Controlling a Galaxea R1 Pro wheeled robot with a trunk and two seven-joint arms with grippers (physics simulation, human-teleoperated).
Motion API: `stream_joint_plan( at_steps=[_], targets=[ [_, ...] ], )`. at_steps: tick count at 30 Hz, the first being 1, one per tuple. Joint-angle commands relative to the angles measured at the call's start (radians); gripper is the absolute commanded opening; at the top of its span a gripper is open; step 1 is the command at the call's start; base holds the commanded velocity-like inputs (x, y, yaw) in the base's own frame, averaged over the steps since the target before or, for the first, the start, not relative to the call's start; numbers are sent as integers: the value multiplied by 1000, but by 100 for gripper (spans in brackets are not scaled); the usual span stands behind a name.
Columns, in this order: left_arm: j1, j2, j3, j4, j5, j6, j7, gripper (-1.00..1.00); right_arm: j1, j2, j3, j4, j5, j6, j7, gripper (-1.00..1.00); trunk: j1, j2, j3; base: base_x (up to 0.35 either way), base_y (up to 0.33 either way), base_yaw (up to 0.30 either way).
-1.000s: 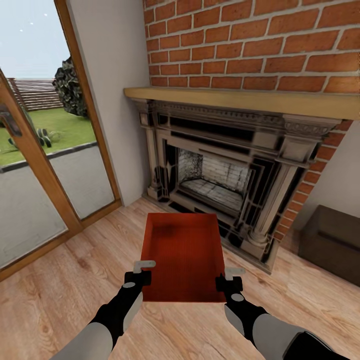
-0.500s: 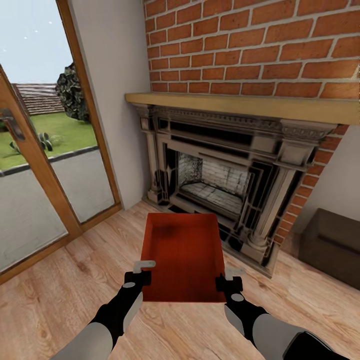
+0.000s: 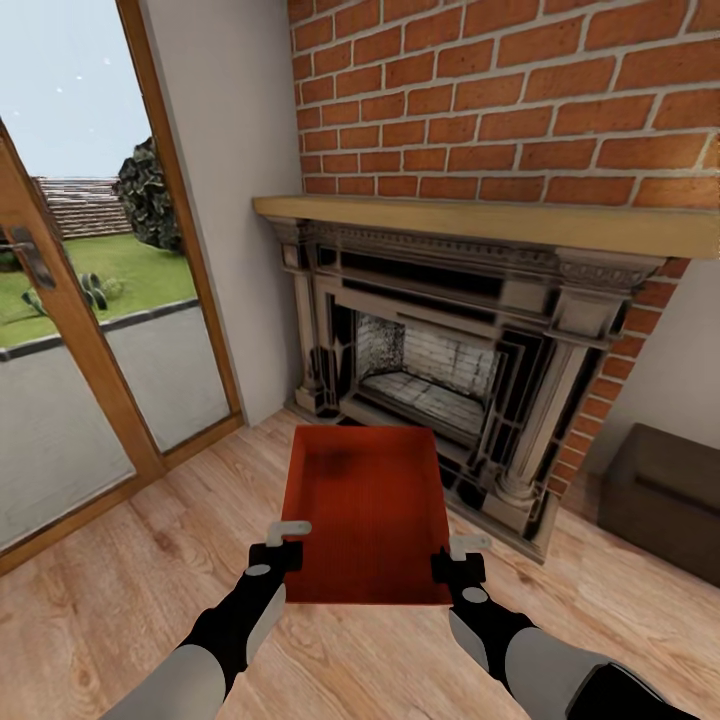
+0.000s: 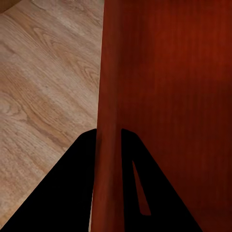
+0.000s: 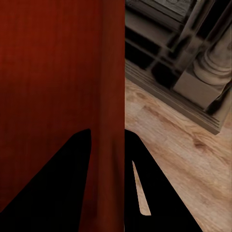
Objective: Move the two storage containers from the living room to the garage. In the garage, place one container on the floor and stack the other container on top of it (either order is fine).
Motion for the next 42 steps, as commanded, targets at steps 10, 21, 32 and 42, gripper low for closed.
stream_joint_plan(
  at_steps=[10,21,32,42],
  targets=[
    [-1,8,70,-5,-2,6,12,-100,0,-4,1,5,-7,0,-1,-100,0,-1,15,0,0,0],
    [-1,8,70,-5,-2,6,12,-100,0,-4,1,5,-7,0,-1,-100,0,-1,33,0,0,0],
    [-1,8,70,-5,-2,6,12,-100,0,-4,0,5,-7,0,-1,-100,0,-1,50,0,0,0],
    [-1,8,69,-6,-3,6,12,-100,0,-5,1,5,-7,0,-1,-100,0,-1,65,0,0,0]
  ],
)
